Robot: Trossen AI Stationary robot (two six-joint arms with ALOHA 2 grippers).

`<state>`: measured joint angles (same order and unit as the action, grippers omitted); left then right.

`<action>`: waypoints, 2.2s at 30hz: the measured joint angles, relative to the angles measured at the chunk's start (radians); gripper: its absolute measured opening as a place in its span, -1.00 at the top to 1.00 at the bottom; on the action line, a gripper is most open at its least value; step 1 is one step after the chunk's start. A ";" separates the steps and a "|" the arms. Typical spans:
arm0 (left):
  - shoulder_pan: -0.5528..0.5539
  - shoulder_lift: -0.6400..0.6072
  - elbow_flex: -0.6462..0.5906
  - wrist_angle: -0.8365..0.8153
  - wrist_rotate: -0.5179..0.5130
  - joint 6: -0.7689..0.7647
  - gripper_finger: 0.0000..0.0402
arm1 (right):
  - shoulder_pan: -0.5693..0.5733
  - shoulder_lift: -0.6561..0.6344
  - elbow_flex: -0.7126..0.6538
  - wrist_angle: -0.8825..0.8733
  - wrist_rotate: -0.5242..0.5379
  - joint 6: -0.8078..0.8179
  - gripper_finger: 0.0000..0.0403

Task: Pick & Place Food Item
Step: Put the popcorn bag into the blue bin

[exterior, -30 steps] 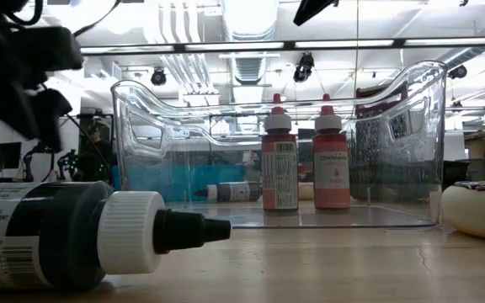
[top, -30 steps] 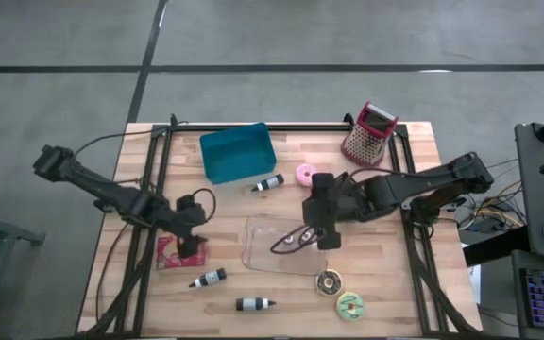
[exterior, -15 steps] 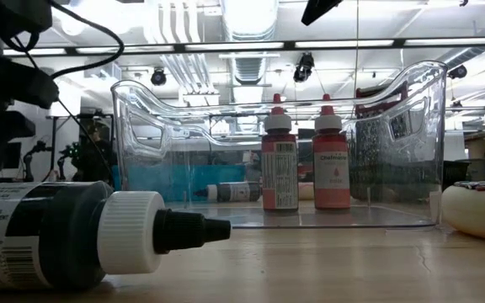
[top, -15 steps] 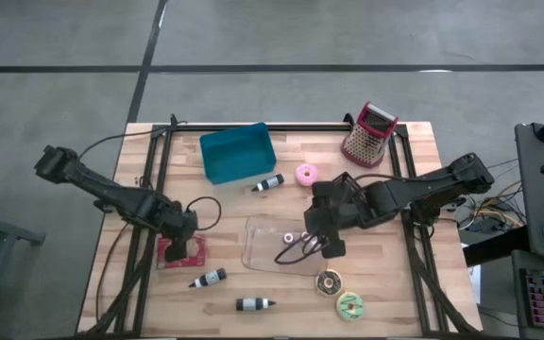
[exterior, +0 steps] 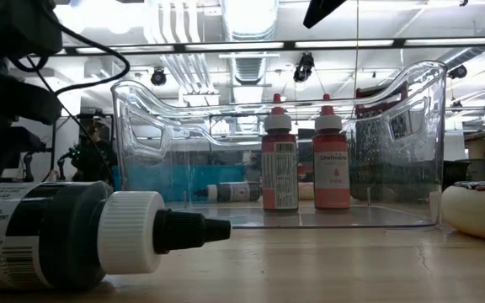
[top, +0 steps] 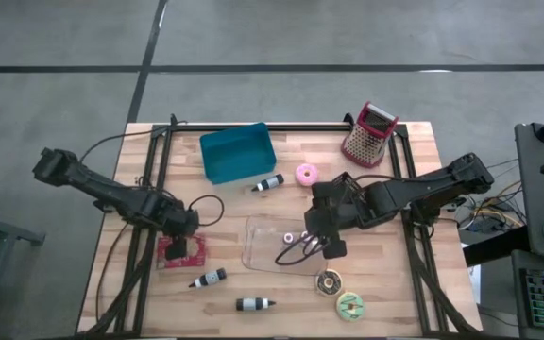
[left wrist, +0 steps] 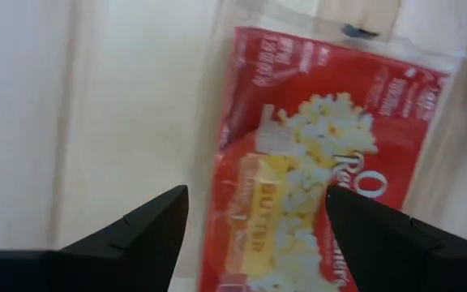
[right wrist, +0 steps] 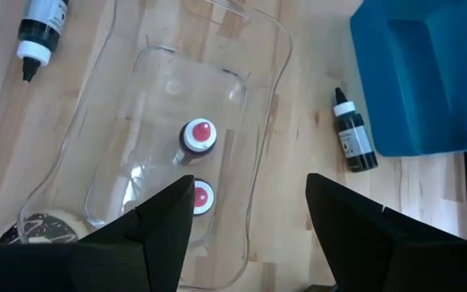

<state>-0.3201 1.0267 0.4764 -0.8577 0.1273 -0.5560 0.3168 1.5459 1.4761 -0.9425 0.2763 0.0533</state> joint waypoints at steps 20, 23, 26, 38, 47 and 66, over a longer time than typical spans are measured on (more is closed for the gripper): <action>0.011 0.074 -0.042 0.129 0.027 -0.053 -0.46 | 0.000 0.000 -0.005 -0.005 -0.015 -0.008 -0.16; 0.011 0.087 -0.042 0.163 0.016 -0.081 -0.45 | 0.000 0.000 -0.006 -0.010 -0.015 -0.008 -0.16; 0.016 0.114 -0.040 0.221 -0.050 -0.105 -0.45 | 0.000 0.000 -0.006 -0.012 -0.015 -0.008 -0.16; 0.149 0.271 0.016 0.478 -0.244 -0.029 -0.45 | 0.000 0.000 -0.007 -0.012 -0.014 -0.014 -0.16; 0.316 0.349 0.073 0.555 -0.495 0.124 -0.45 | 0.000 0.000 -0.009 -0.011 -0.012 -0.007 -0.16; 0.532 0.323 0.089 0.521 0.013 0.285 -0.45 | 0.002 0.000 -0.021 -0.026 -0.078 -0.020 -0.16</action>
<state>0.2120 1.3495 0.5655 -0.3366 0.1402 -0.2713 0.3183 1.5459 1.4548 -0.9688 0.1987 0.0336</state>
